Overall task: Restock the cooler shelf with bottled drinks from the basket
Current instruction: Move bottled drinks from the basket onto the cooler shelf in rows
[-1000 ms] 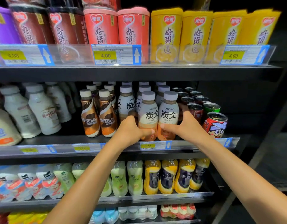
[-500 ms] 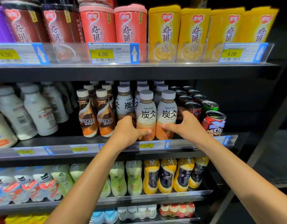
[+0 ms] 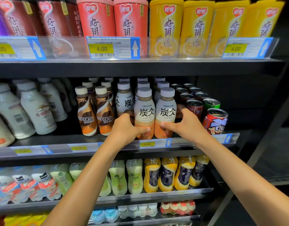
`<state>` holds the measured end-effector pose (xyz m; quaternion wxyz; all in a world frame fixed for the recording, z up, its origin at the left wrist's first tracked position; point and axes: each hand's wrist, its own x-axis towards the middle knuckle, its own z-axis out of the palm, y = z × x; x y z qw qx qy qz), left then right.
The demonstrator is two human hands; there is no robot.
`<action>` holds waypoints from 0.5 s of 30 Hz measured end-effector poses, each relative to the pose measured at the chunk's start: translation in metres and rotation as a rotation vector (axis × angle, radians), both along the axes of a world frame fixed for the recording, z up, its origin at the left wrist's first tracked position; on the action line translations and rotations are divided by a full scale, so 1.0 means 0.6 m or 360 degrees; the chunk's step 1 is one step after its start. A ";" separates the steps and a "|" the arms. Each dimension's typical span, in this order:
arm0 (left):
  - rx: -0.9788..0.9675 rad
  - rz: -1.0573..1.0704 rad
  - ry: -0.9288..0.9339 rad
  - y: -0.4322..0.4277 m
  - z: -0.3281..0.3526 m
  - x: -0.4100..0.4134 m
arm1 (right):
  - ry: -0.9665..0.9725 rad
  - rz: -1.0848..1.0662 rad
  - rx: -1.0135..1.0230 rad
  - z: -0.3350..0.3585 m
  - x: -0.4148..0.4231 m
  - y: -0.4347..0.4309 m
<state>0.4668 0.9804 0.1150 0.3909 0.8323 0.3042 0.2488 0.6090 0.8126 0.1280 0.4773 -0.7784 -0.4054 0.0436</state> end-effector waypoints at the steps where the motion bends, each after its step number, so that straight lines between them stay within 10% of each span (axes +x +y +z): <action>1: 0.0007 -0.0006 -0.0004 0.000 -0.001 0.001 | -0.0003 -0.0007 -0.0003 0.000 0.000 -0.001; 15: 0.0017 -0.0039 -0.0005 0.012 -0.011 0.006 | 0.0037 -0.0027 0.0004 -0.001 0.003 -0.001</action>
